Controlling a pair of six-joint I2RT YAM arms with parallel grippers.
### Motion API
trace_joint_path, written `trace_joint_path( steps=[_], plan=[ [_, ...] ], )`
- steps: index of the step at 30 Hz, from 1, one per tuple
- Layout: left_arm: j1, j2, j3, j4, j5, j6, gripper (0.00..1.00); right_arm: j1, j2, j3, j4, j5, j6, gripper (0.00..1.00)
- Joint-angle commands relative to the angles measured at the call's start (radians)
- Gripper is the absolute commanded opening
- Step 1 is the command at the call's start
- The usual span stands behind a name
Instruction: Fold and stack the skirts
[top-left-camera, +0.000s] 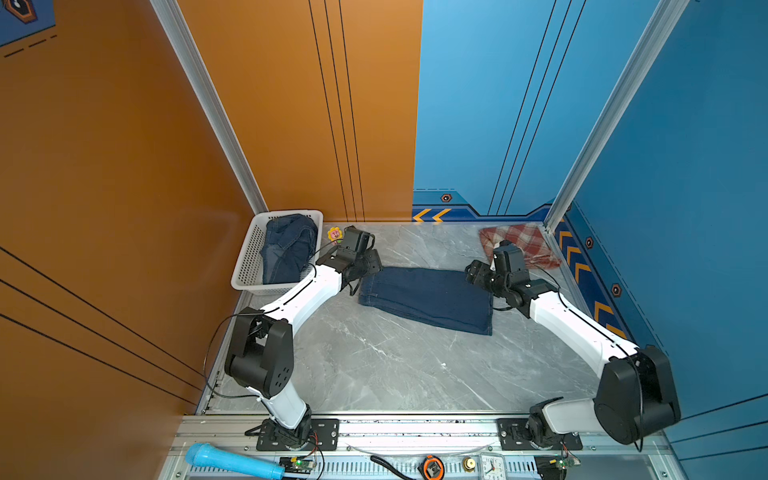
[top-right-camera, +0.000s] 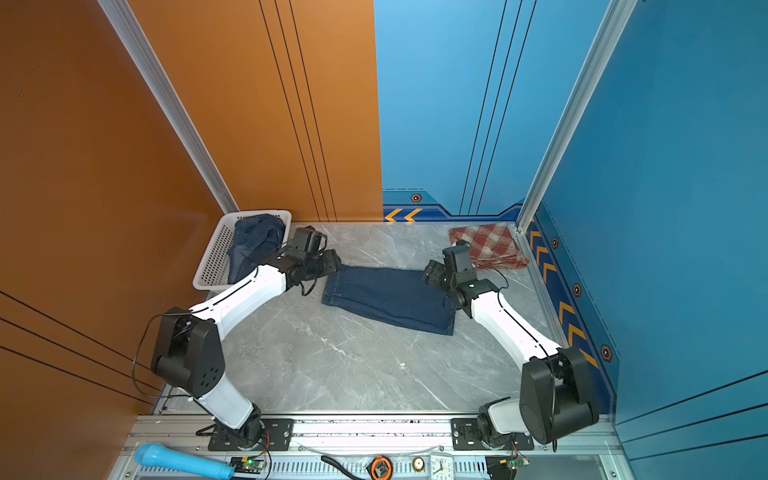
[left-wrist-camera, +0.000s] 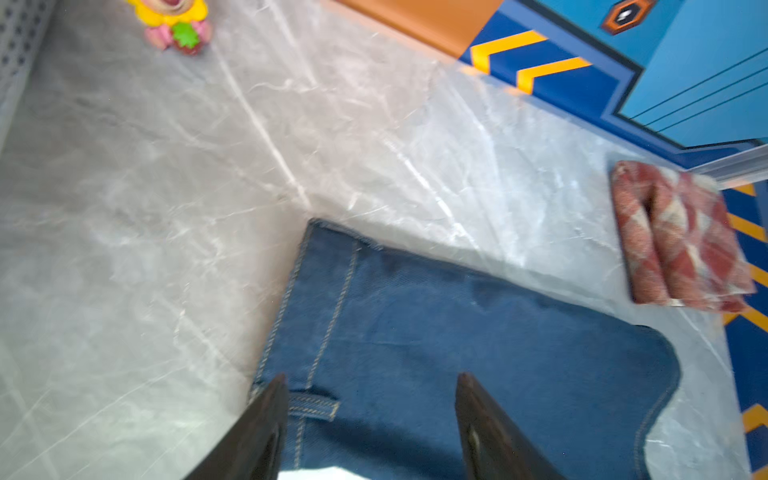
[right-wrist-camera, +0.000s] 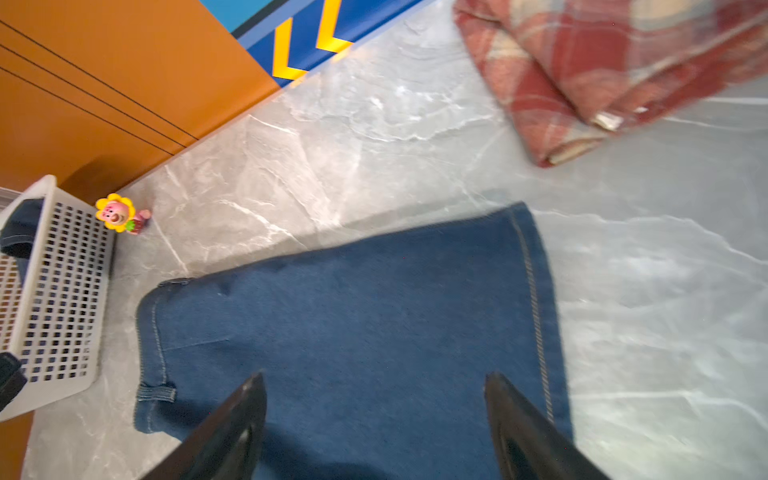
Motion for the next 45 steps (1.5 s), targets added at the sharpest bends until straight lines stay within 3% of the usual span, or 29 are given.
trace_joint_path(
  steps=[1,7,14,20,28,34,45],
  plan=[
    [-0.017,0.121,0.057,0.087,0.078,-0.033,0.65,0.039,0.115,0.066,0.160,-0.007,0.072,0.85],
    [0.006,0.308,0.132,0.268,0.188,-0.092,0.64,0.095,0.350,0.126,0.456,0.009,0.248,0.85],
    [0.039,0.419,0.063,0.408,0.194,-0.093,0.63,0.149,0.555,0.171,0.638,0.055,0.362,0.87],
    [0.042,0.445,-0.013,0.457,0.182,-0.100,0.62,0.158,0.607,0.199,0.638,0.061,0.363,0.87],
    [0.039,0.444,-0.034,0.458,0.177,-0.091,0.62,0.176,0.552,0.262,0.540,0.082,0.293,0.87],
    [0.039,0.438,-0.045,0.458,0.168,-0.086,0.59,0.191,0.618,0.337,0.536,0.019,0.427,0.86],
    [0.036,0.441,-0.054,0.459,0.162,-0.081,0.49,0.231,0.740,0.368,0.609,0.032,0.549,0.86]
  ],
)
